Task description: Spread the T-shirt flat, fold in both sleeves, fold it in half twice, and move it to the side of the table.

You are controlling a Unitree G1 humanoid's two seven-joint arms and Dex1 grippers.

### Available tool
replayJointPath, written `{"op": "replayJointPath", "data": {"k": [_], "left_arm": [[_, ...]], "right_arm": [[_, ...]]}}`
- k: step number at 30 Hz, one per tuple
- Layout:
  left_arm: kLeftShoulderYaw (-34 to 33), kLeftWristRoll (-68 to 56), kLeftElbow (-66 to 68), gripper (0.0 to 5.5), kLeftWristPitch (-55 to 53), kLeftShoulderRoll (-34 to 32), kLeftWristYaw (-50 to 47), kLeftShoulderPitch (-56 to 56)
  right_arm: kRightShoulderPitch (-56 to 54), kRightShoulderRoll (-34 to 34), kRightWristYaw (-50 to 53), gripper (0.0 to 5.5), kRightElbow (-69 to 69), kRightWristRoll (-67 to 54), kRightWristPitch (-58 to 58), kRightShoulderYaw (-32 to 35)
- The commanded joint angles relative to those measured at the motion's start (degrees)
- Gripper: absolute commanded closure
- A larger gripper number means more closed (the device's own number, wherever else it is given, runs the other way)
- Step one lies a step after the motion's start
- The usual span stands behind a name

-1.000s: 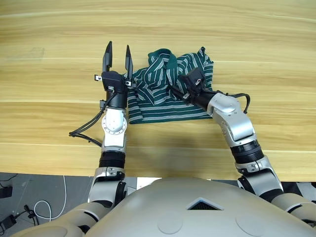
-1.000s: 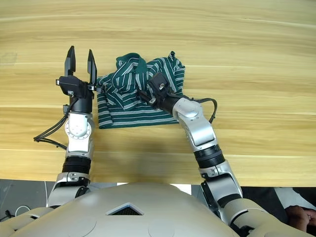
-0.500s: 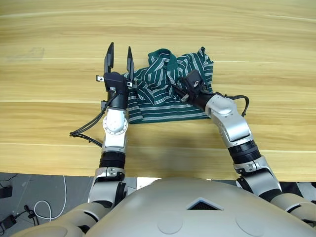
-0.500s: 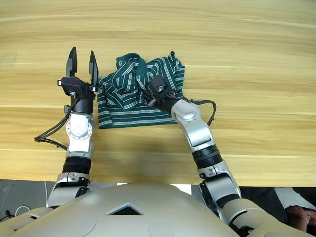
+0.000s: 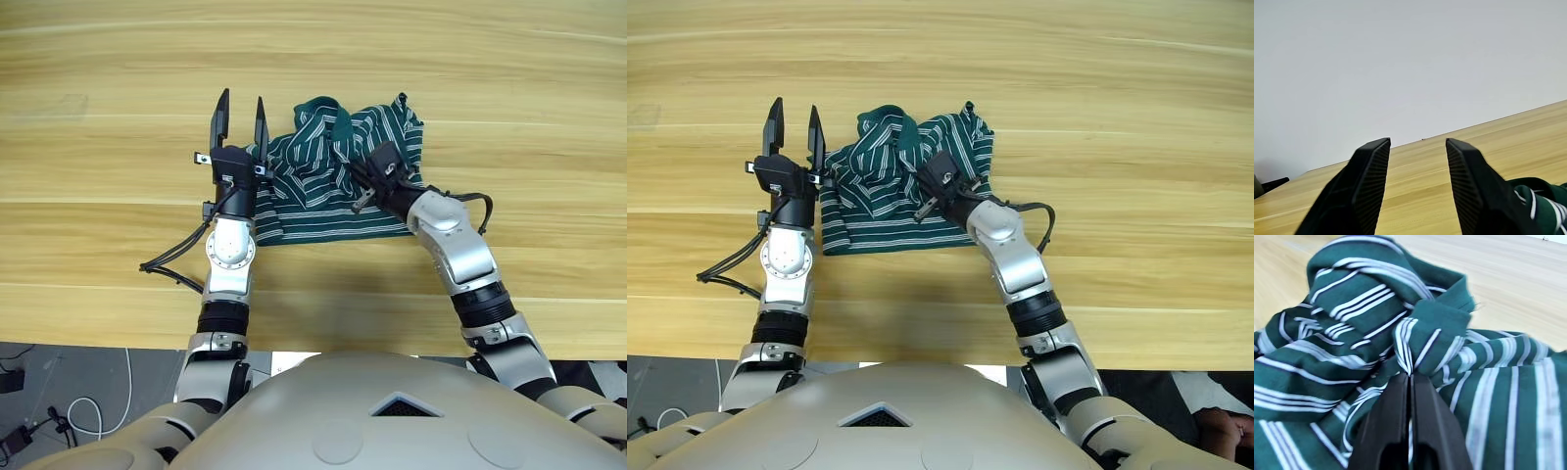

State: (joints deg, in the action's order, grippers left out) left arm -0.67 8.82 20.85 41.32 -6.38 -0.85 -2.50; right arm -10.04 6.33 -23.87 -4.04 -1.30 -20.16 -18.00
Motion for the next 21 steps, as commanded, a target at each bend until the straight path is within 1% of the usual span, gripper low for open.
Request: {"op": "replayJointPath", "data": {"k": [1, 6, 9, 12, 14, 16, 19, 21], "left_arm": [[0.38, 0.59, 0.92, 3.38, -0.17, -0.3, -0.38, -0.47], [0.52, 0.27, 1.09, 3.38, -0.58, -0.26, -0.16, -0.75], [0.46, 0.18, 1.22, 3.38, -0.72, -0.27, -0.21, -0.79], [0.61, -0.16, 0.97, 3.38, -1.13, -0.45, 0.41, -0.67], [1.79, -2.98, -0.47, 3.38, -3.21, -0.55, 4.01, -0.13], [4.45, -6.76, -3.17, 3.38, -7.3, -0.75, 9.87, 1.09], [8.99, -13.61, -10.85, 3.38, -16.14, -0.42, 18.02, 4.78], [11.27, -19.32, -16.9, 3.38, -22.84, 0.52, 21.39, 7.7]], "right_arm": [[-4.11, 1.68, -2.24, 5.47, 1.5, -3.94, 0.61, 5.73], [-8.22, 7.68, -9.01, 5.47, 3.72, -7.83, 1.42, 10.97], [-10.93, 11.28, -11.25, 5.47, 1.4, -9.14, 2.32, 14.62], [-11.44, 12.95, -12.35, 5.47, 1.45, -9.21, 3.18, 15.35], [-11.61, 14.04, -13.75, 5.47, 1.82, -9.02, 4.22, 15.13], [-12.12, 14.84, -14.87, 5.47, 2.17, -9.0, 5.05, 15.37], [-12.4, 15.37, -15.56, 5.47, 2.74, -8.92, 5.89, 15.37], [-11.81, 15.38, -15.62, 5.47, 3.17, -8.7, 6.39, 15.0]]}}
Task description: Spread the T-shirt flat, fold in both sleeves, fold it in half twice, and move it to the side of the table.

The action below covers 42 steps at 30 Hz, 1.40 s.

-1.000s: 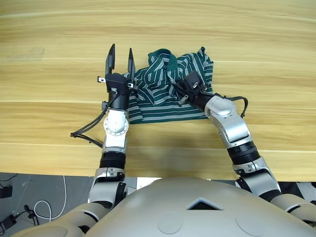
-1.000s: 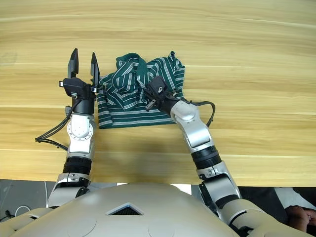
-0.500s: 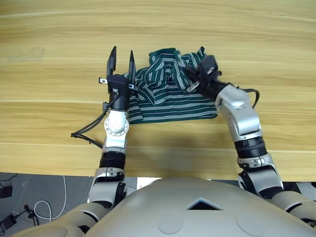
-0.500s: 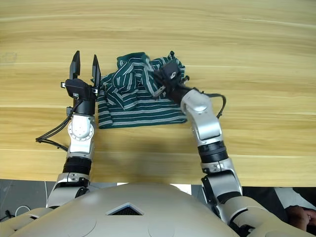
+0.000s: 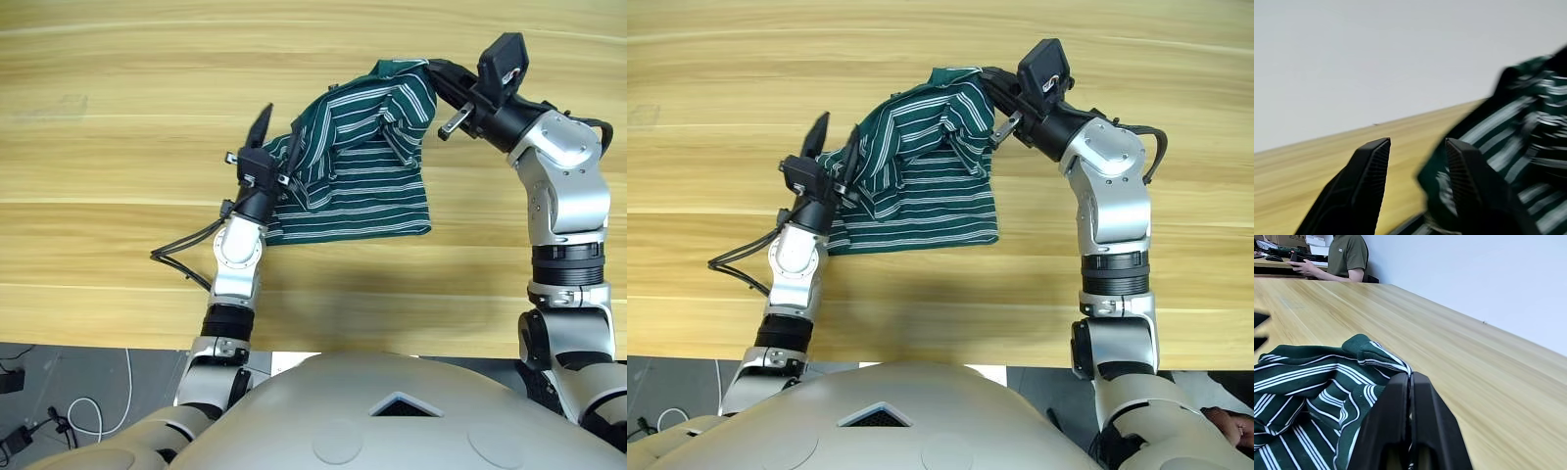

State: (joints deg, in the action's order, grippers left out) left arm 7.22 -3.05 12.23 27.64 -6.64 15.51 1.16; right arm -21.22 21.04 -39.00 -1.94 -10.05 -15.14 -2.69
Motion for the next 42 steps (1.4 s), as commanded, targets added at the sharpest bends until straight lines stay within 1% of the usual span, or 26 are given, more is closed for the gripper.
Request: {"op": "replayJointPath", "data": {"k": [1, 3, 5, 9, 12, 16, 18, 22, 26, 31, 35, 42], "left_arm": [[4.48, -9.99, -11.0, 3.38, -12.89, 1.36, 6.09, 5.51], [5.63, -14.16, -14.39, 3.38, -18.9, 2.27, 7.28, 7.32], [3.4, -17.26, -13.8, 3.38, -23.8, 3.55, 5.82, 6.84], [-2.91, -20.43, -14.66, 3.38, -27.38, 4.22, 2.59, 5.04], [-5.08, -25.19, -20.54, 3.38, -31.3, 3.48, 3.96, 5.0], [-6.47, -34.97, -31.17, 3.38, -39.91, 1.5, 5.5, 6.29], [-6.63, -37.32, -33.39, 3.38, -43.7, 0.29, 5.52, 6.9], [-6.54, -35.7, -28.19, 3.38, -49.64, -1.48, 3.79, 5.58], [-9.38, -36.16, -24.68, 3.38, -53.16, -2.92, 2.83, 2.32], [-12.23, -35.23, -25.9, 3.38, -53.16, -5.77, 4.36, -1.21], [-13.35, -35.13, -26.68, 3.38, -53.02, -6.67, 5.26, -3.1], [-9.8, -30.66, -20.56, 3.38, -54.14, -6.9, 7.12, -5.77]], "right_arm": [[-0.27, 0.65, -0.45, 5.47, 1.28, 0.21, 1.63, -0.49], [0.25, 0.58, -0.27, 5.47, 1.85, 0.32, 1.81, -0.69], [0.59, 0.43, -0.03, 5.47, 2.36, 0.36, 1.92, -0.89], [1.66, 0.21, 0.08, 5.47, 2.45, 0.5, 2.78, -1.44], [2.0, 0.24, 0.24, 5.47, 2.19, 0.6, 3.21, -1.74], [2.36, 0.45, 0.37, 5.47, 2.54, 0.73, 3.51, -1.93], [2.39, 0.79, 0.3, 5.47, 3.26, 0.65, 3.45, -1.95], [2.56, 1.27, 0.08, 5.47, 4.96, 0.83, 3.55, -2.3], [2.8, 1.53, -0.14, 5.47, 6.6, 0.64, 3.33, -2.59], [3.34, 2.2, -0.85, 5.47, 7.02, 0.61, 4.29, -2.95], [3.67, 2.22, -0.86, 5.47, 6.79, 0.89, 4.86, -3.23], [4.26, 2.05, -0.26, 5.47, 6.65, 1.65, 5.92, -4.53]]}}
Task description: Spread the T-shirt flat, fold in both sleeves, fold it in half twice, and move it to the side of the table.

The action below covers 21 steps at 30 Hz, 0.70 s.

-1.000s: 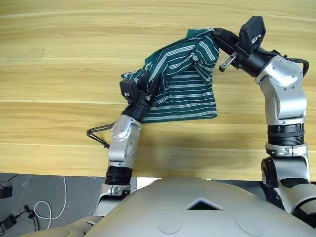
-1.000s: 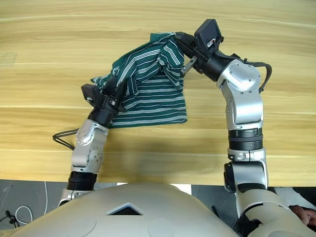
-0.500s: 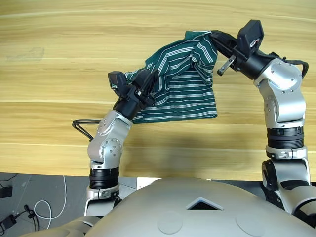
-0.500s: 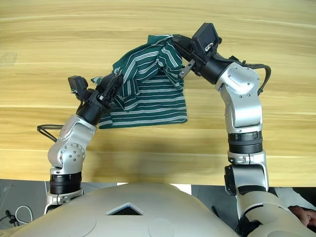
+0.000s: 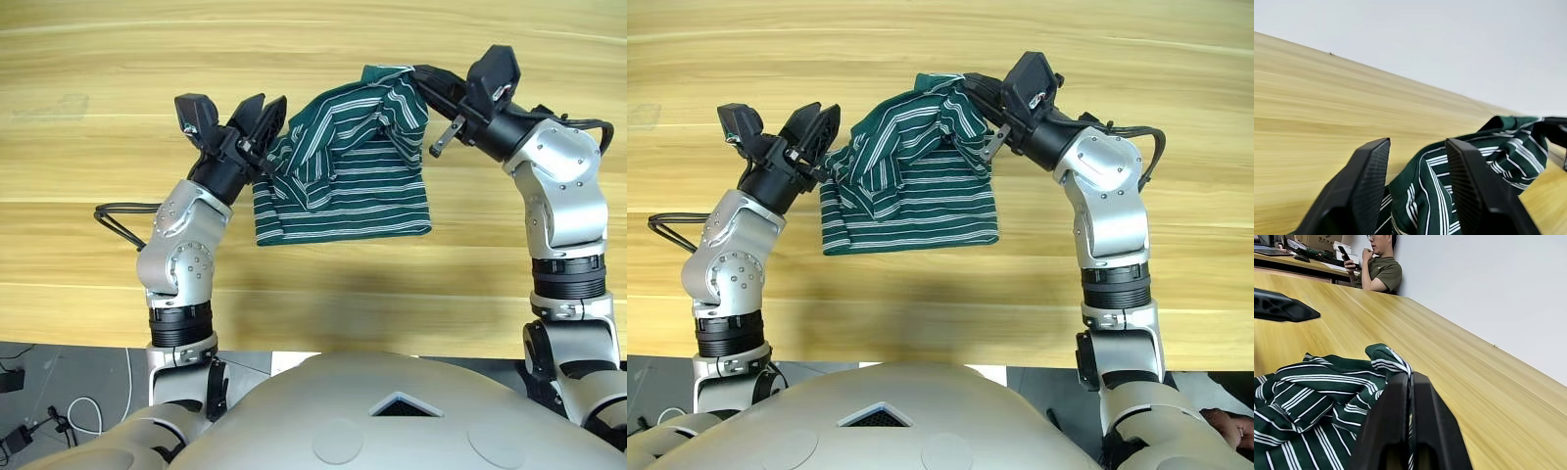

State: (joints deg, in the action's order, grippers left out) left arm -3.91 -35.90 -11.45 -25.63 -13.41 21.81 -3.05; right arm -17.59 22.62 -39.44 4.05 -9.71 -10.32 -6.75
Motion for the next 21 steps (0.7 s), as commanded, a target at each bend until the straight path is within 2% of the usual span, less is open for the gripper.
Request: {"op": "replayJointPath", "data": {"k": [1, 14, 21], "left_arm": [[1.27, 2.66, 4.38, 3.38, -0.71, -0.12, 0.98, -2.08], [-0.65, 6.85, 13.42, 3.38, 2.26, -0.02, 2.76, -5.24], [1.36, 9.4, 16.28, 3.38, 2.86, -0.31, 5.11, -6.11]], "right_arm": [[0.74, 0.53, 0.16, 5.47, 0.62, 1.31, 1.19, -0.61], [0.76, 2.17, -0.3, 5.47, 0.77, 1.96, 2.16, 0.64], [-0.02, 2.51, -0.3, 5.47, 0.28, 2.47, 2.9, 0.18]]}}
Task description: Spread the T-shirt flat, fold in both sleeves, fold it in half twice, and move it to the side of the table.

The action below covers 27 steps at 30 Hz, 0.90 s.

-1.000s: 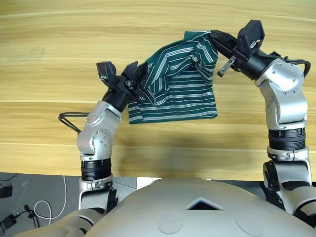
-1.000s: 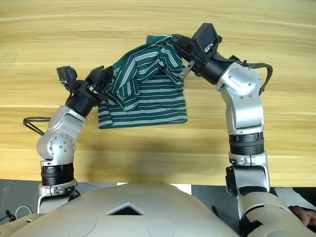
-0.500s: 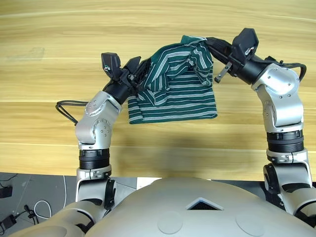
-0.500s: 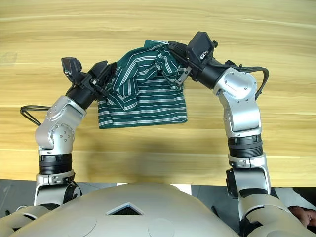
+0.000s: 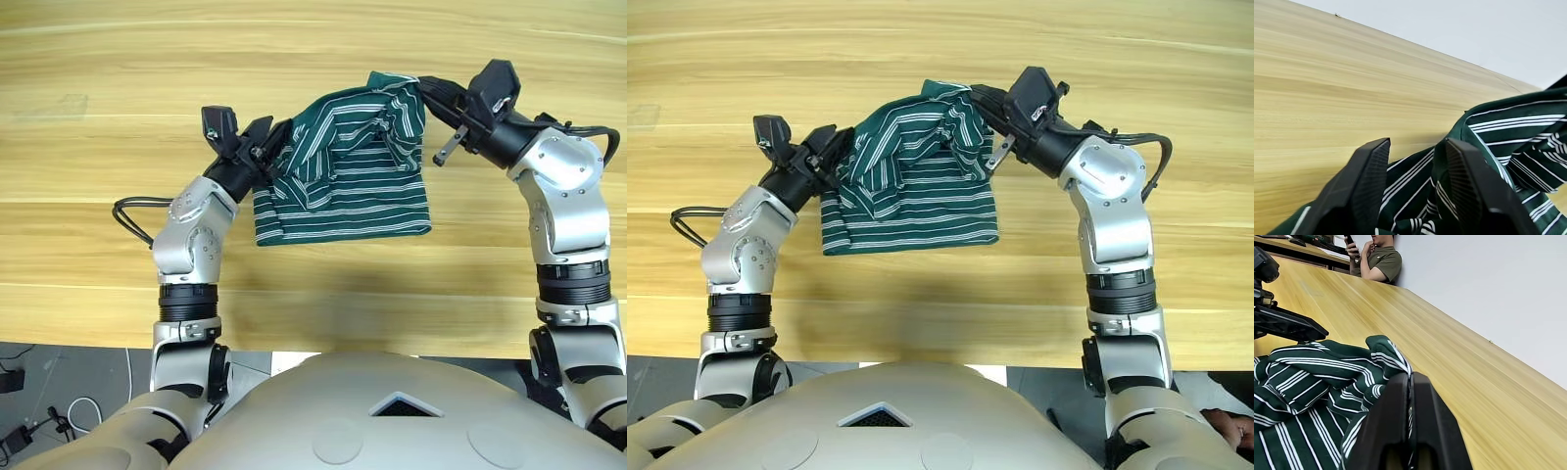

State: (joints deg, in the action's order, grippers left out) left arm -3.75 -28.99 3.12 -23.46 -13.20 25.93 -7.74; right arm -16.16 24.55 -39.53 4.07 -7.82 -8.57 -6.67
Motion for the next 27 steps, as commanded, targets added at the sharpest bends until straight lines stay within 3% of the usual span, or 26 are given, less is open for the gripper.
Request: {"op": "replayJointPath", "data": {"k": [1, 20, 27], "left_arm": [[1.33, 2.82, 2.05, 3.38, 0.85, -0.53, 1.39, -1.59], [3.44, 5.93, 4.59, 3.38, 2.86, 1.37, 5.3, -0.7], [3.35, 6.41, 5.09, 4.45, 3.39, 1.99, 5.27, -0.7]], "right_arm": [[-1.5, 0.54, -0.21, 5.47, -0.03, 0.77, 1.33, -0.02], [-1.99, 0.02, 1.11, 5.47, -7.75, 5.31, 7.19, -1.39], [-1.81, -0.01, 1.31, 5.5, -7.95, 5.4, 7.63, -1.48]]}}
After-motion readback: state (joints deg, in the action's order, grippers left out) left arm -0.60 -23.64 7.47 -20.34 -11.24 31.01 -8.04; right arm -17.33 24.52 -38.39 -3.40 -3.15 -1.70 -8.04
